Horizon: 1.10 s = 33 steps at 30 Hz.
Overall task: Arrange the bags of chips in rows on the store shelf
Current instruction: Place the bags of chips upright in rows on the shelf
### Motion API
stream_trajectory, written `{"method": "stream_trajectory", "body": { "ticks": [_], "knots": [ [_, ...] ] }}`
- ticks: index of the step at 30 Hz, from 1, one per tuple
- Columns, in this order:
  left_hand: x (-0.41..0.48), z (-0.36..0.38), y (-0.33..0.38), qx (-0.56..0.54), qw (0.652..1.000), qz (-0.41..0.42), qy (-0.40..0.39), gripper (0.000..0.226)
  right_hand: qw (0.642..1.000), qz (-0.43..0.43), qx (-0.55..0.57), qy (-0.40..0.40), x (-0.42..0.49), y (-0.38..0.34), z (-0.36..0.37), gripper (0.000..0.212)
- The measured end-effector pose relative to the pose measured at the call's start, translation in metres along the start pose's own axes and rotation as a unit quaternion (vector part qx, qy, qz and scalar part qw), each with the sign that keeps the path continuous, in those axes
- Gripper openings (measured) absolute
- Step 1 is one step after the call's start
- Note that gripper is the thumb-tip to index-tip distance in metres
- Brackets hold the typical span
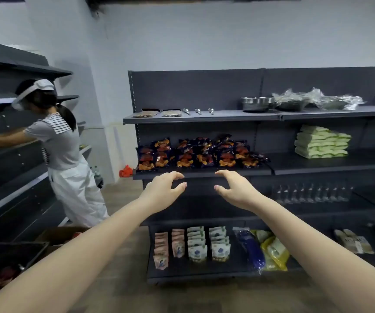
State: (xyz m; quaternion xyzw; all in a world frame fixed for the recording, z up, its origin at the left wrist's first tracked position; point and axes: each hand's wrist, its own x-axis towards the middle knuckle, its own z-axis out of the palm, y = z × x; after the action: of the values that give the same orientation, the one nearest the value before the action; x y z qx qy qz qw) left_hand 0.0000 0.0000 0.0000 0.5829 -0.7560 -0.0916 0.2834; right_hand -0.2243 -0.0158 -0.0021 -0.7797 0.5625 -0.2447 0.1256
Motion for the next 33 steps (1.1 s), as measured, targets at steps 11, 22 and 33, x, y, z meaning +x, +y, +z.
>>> {"method": "stream_trajectory", "body": {
  "ticks": [11,22,33],
  "knots": [
    [0.146,0.021,-0.045,0.023,1.0,-0.001,0.001,0.038,0.999,-0.028,-0.025,-0.014,0.159,0.042,0.005,0.051],
    [0.296,0.073,-0.084,0.003,0.999,-0.043,-0.026,0.039,0.996,-0.057,-0.027,-0.069,0.317,0.101,0.023,0.049],
    [0.377,0.117,-0.162,-0.01,0.995,-0.077,-0.062,0.036,0.995,-0.054,-0.008,-0.087,0.413,0.127,0.081,0.049]
  ]
}}
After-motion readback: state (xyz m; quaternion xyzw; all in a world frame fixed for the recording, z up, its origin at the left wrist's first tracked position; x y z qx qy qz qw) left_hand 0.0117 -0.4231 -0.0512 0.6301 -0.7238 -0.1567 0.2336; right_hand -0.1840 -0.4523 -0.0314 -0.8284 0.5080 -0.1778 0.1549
